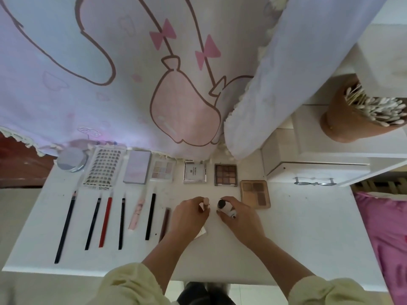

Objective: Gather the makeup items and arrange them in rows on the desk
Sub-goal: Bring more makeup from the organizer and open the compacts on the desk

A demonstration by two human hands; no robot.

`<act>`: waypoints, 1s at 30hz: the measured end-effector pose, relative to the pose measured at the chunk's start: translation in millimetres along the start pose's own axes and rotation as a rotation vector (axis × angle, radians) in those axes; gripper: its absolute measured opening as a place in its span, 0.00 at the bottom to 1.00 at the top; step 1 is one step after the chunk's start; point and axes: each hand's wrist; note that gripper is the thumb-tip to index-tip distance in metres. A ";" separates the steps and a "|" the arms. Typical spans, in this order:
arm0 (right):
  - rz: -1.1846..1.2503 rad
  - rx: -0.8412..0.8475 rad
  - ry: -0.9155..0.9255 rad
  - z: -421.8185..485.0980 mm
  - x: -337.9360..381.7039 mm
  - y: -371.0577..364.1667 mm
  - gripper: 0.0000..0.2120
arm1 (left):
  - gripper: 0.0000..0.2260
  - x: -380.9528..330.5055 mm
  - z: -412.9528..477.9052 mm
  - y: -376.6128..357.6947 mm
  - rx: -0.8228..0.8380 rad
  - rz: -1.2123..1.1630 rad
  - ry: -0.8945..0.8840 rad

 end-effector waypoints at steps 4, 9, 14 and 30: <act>0.010 -0.006 -0.039 -3.6 0.2 5.0 0.19 | 0.14 0.0 -7.0 7.1 0.013 -0.047 0.001; 0.130 -0.045 -0.135 -20.4 -12.7 12.9 0.16 | 0.12 10.7 -31.7 12.4 0.012 -0.146 0.158; 0.527 -0.093 -0.379 -43.8 -26.1 30.2 0.12 | 0.19 5.2 -60.5 2.0 0.292 -0.666 0.491; 0.756 -0.120 -0.531 -31.0 -115.3 110.3 0.08 | 0.16 -90.4 -45.4 -86.7 0.231 -0.728 0.383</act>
Point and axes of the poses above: each hand's wrist, its own z-axis towards the middle knuckle, its own y-axis out of the back of the hand, x = y × z, and after that the axes turned 1 degree about z, right-handed
